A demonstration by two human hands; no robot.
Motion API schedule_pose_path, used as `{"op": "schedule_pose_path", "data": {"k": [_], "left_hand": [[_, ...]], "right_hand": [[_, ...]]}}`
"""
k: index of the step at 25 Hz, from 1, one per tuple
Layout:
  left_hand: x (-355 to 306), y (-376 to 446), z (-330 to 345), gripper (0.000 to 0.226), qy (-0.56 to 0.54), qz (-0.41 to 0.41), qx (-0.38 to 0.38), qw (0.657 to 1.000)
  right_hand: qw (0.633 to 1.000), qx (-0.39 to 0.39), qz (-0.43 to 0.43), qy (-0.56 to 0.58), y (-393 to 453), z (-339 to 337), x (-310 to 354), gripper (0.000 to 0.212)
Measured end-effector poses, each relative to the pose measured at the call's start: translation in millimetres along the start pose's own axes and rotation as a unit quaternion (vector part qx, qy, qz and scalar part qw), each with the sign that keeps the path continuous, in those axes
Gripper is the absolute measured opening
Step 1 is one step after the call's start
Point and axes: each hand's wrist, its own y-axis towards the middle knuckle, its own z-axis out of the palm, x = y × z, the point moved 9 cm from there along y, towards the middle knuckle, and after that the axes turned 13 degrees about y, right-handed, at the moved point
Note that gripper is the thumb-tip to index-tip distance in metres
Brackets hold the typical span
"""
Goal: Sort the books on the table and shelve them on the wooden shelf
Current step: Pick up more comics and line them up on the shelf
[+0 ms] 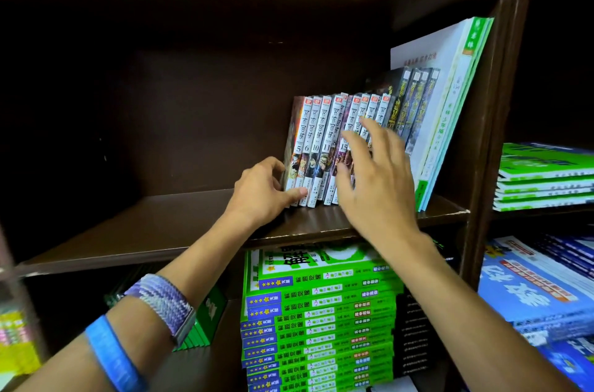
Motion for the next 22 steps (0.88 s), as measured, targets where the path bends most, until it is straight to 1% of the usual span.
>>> {"op": "schedule_pose_path", "data": {"k": [1, 2, 4, 5, 7, 10, 11, 12, 14, 15, 16, 18, 20, 21, 22], "left_hand": [[0, 1, 0, 0.045, -0.004, 0.000, 0.000, 1.000], [1, 1, 1, 0.046, -0.007, -0.003, 0.002, 1.000], [6, 2, 4, 0.048, -0.023, -0.017, 0.013, 1.000], [9, 3, 7, 0.047, -0.039, -0.023, 0.020, 0.999], [11, 5, 11, 0.047, -0.058, -0.026, 0.034, 0.997], [5, 2, 12, 0.058, -0.015, -0.013, 0.045, 0.999], [3, 1, 12, 0.061, -0.006, -0.011, 0.050, 0.999], [3, 1, 13, 0.061, -0.003, -0.012, 0.051, 0.999], [3, 1, 12, 0.057, 0.000, -0.005, 0.045, 0.999], [3, 1, 11, 0.056, -0.002, 0.003, 0.042, 0.999], [2, 1, 10, 0.056, -0.008, 0.015, 0.039, 0.999], [-3, 1, 7, 0.055, -0.005, 0.053, 0.034, 0.998], [-10, -2, 4, 0.050, 0.014, 0.092, 0.031, 0.995], [-13, -3, 3, 0.048, 0.018, 0.098, 0.029, 0.995], [-14, -4, 2, 0.049, 0.012, 0.093, 0.029, 0.995]], "right_hand": [[0.999, 0.021, -0.017, 0.020, 24, 1, 5, 0.051], [0.997, 0.066, -0.024, 0.020, 47, 7, 8, 0.056], [0.988, 0.141, -0.041, -0.037, 81, 22, 7, 0.066], [0.984, 0.156, -0.051, -0.069, 89, 27, 4, 0.069], [0.983, 0.150, -0.062, -0.085, 98, 29, -1, 0.069], [0.985, 0.127, -0.082, -0.089, 104, 25, 2, 0.071], [0.982, 0.131, -0.088, -0.100, 104, 26, 1, 0.077], [0.979, 0.145, -0.095, -0.110, 102, 28, 0, 0.088], [0.969, 0.178, -0.119, -0.125, 92, 30, -3, 0.116], [0.964, 0.186, -0.132, -0.134, 87, 29, -4, 0.126], [0.961, 0.187, -0.141, -0.146, 85, 28, -4, 0.131], [0.960, 0.180, -0.137, -0.163, 86, 26, -5, 0.133], [0.966, 0.168, -0.112, -0.162, 82, 26, -4, 0.129], [0.971, 0.153, -0.101, -0.156, 75, 26, -3, 0.124], [0.978, 0.128, -0.085, -0.144, 64, 24, -3, 0.113]]}}
